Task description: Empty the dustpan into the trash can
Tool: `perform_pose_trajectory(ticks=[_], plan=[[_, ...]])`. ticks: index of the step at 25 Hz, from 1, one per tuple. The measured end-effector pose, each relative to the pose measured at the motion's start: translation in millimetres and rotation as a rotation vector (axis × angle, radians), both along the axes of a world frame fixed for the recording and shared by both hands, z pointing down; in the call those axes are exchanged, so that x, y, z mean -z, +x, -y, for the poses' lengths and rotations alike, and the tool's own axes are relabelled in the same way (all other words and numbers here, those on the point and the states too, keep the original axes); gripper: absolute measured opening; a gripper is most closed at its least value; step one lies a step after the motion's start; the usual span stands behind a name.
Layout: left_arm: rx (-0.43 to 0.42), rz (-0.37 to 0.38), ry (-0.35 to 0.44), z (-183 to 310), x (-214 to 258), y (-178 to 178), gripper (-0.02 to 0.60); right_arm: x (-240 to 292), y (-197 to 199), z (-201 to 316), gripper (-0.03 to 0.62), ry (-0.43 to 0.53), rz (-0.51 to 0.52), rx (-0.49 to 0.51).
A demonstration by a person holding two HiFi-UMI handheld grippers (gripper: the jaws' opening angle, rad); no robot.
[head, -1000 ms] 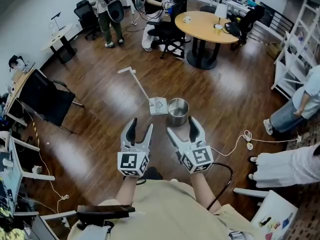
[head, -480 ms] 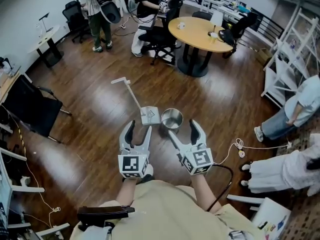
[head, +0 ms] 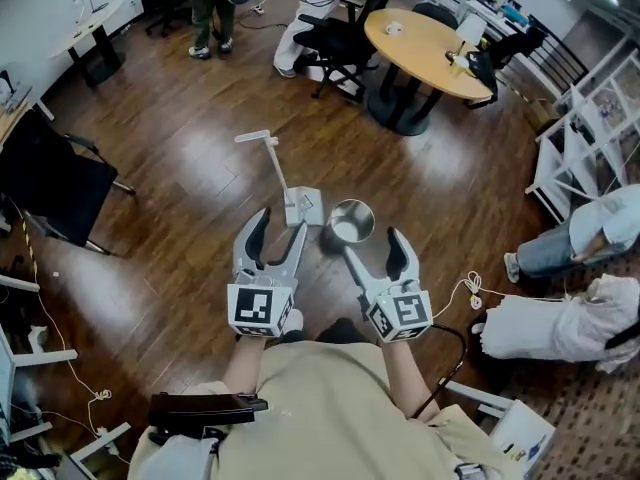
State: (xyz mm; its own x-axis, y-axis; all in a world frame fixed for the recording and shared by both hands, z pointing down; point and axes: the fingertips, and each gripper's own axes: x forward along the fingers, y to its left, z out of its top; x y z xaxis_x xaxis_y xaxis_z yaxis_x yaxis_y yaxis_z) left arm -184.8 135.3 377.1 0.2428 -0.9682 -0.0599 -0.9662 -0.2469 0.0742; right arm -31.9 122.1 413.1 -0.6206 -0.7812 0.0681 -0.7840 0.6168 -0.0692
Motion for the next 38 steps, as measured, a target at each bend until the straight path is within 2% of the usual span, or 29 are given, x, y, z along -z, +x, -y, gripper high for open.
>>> perform_pose_trajectory(ticks=[4,9,13,16,19,22,24,30,33,35,38], plan=[[-0.002,-0.004,-0.044,27.8,-17.4,0.4,0.232,-7.5,12.7,31.3,0.408,-0.029,0.005,-0.039],[-0.026,-0.001,-0.096,78.1,-38.2,22.4,0.233,-20.9,35.9,81.2,0.408,-0.045,0.023,-0.070],[-0.038,0.015,-0.134,137.8,-39.3,44.2,0.258,-26.3,72.4,146.7,0.408,-0.057,0.049,-0.096],[-0.029,0.028,-0.136,182.0,-37.6,62.3,0.258,-19.6,99.3,197.6,0.408,-0.032,0.071,-0.108],[-0.023,0.052,-0.131,222.7,-32.7,84.9,0.258,-12.9,109.8,239.2,0.408,-0.013,0.088,-0.091],[-0.019,0.084,-0.172,246.7,-40.6,103.2,0.258,-22.5,112.3,262.9,0.408,-0.045,0.107,-0.049],[-0.004,0.103,-0.206,255.2,-51.7,102.3,0.258,-35.2,109.9,274.4,0.408,-0.076,0.114,-0.023],[0.049,0.153,-0.339,272.3,-100.0,43.0,0.258,-53.4,85.7,301.1,0.408,-0.110,0.109,0.006],[0.055,0.181,-0.471,286.1,-135.8,-3.8,0.276,-55.1,74.2,317.6,0.408,-0.120,0.102,-0.015],[0.056,0.227,-0.568,295.2,-161.9,-40.3,0.284,-56.1,59.5,321.1,0.408,-0.124,0.090,-0.008],[0.022,0.357,-0.675,309.8,-199.2,-92.2,0.293,-60.8,34.1,320.8,0.408,-0.139,0.073,0.003]])
